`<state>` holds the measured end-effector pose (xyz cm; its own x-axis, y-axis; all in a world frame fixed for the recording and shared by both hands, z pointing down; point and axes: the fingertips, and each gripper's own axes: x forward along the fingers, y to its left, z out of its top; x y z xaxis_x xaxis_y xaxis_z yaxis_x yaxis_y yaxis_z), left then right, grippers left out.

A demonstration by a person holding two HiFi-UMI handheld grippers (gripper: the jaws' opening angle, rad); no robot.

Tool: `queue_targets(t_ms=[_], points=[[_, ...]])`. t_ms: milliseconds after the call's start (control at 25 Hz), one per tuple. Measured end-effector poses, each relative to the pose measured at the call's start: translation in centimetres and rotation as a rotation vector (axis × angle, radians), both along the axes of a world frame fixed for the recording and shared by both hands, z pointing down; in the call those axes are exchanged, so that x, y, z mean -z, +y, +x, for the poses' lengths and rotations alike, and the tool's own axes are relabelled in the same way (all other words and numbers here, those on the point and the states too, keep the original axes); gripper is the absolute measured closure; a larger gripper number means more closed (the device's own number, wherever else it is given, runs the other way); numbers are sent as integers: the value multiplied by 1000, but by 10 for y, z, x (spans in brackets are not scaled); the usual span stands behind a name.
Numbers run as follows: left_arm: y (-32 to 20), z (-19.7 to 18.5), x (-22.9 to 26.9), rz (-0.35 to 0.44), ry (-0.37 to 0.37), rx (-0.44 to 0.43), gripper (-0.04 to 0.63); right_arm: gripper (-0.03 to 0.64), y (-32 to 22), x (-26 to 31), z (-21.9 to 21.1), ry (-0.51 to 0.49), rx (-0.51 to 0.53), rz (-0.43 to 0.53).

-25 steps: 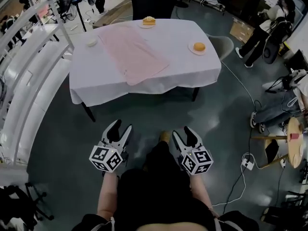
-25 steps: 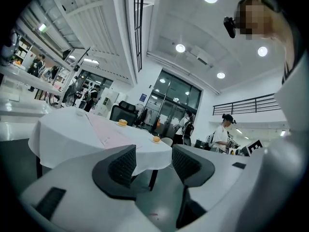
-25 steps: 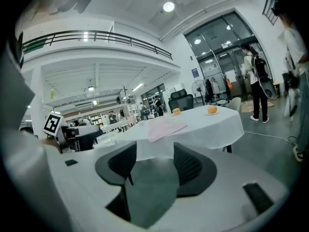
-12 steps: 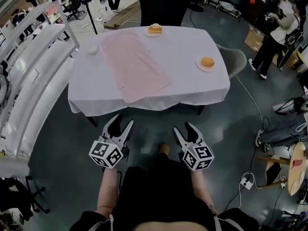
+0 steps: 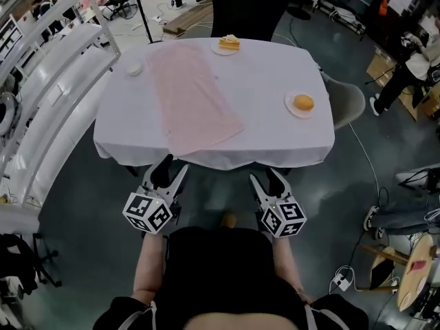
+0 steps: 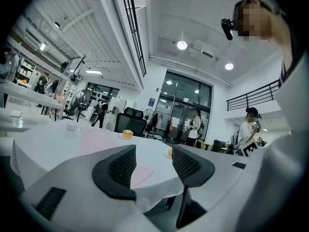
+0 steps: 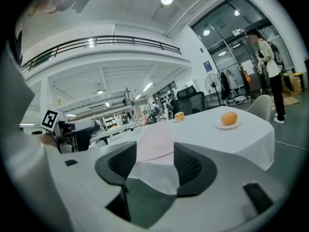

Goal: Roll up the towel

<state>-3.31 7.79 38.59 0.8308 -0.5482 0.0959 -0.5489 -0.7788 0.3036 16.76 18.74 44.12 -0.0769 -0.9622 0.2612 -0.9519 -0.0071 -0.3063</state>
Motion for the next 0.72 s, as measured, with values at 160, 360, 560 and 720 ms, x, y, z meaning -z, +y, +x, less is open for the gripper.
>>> queue_targets(t_ms=[160,360,560,720], points=[[-15,5,-11,-7,-24,49,357,365,-24,-4,19,13,49,-9],[-23,-5,-21,-19,-74,73,357,365,-57,-20,19,20,122,-54],[-26,-17,-50,-28,-197,62,357,365,-85,-40,7,46,198,-104],[-36,-14,-83,-20,-359,-6,357,365,-112,-51,5,144,296,-143]])
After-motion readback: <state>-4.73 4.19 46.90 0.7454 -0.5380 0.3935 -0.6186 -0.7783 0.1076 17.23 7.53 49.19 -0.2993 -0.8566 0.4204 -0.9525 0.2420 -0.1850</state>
